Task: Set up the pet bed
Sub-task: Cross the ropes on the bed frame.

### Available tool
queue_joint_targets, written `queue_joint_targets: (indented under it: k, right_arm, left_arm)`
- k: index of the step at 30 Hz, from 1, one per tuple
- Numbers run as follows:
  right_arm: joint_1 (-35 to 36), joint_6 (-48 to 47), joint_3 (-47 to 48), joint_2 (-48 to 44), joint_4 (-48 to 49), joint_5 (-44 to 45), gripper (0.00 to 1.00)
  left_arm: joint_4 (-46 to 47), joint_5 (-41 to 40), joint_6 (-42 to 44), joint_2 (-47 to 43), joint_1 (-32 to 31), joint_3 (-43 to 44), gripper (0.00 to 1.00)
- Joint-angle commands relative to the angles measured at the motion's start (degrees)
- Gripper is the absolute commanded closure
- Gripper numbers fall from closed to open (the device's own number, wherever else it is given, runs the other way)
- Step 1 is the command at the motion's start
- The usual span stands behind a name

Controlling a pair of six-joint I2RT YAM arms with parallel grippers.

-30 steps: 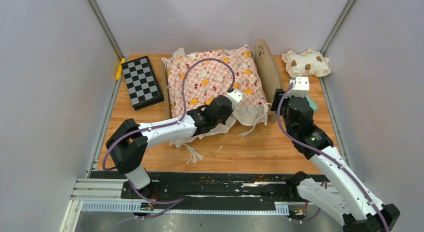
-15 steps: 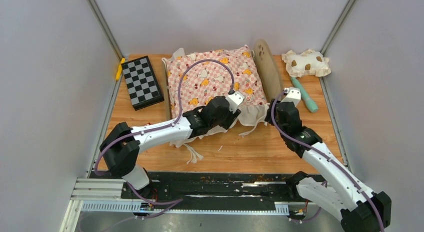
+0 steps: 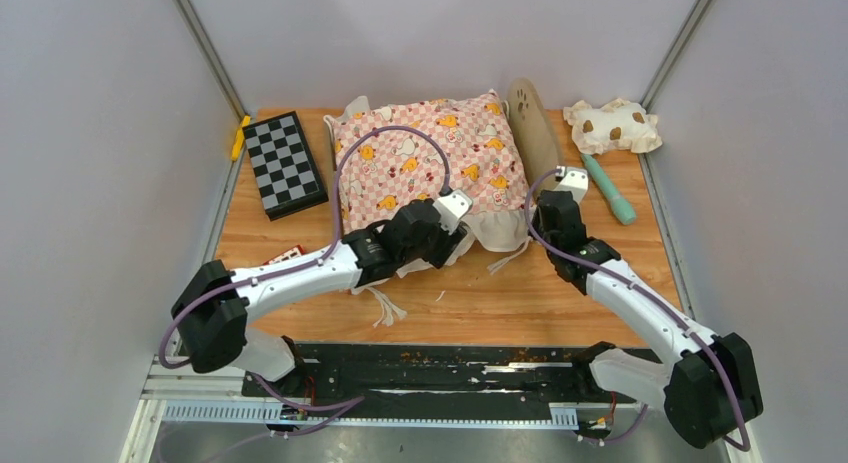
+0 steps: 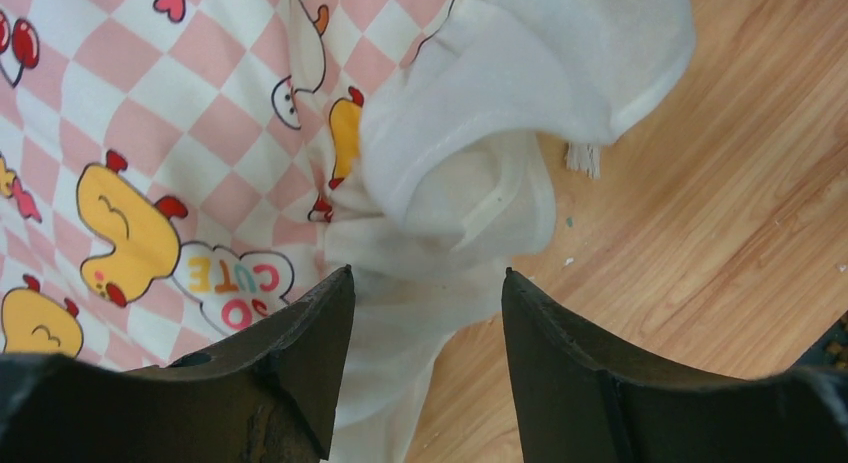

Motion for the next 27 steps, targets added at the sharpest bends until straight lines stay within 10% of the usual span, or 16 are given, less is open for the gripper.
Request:
queue_joint_targets:
  k: [1, 10, 19, 27]
  right_arm:
    - [-0.5, -0.7, 2.3, 1.4, 4.6, 4.3, 0.83]
    - [-0.8, -2.6, 4.3, 2.3, 5.6, 10.8, 0.85]
    - [-0.8, -4.6, 3.1, -5.5, 2.0, 4.3, 0.46]
    - [-1.5, -10.2, 7.0, -12.4, -1.3, 5.7, 0.34]
  left_arm:
    - [-0.1, -1.5, -1.2, -5.3, -0.2, -2.6, 0.36]
    - [-1.4, -4.8, -1.9, -9.6, -0.1, -5.9, 0.35]
    - [-3.6, -8.3, -3.4, -15.7, -0.1, -9.7, 0.32]
    - [-7.2, -9.5, -5.7, -25.0, -0.1, -12.8, 0.26]
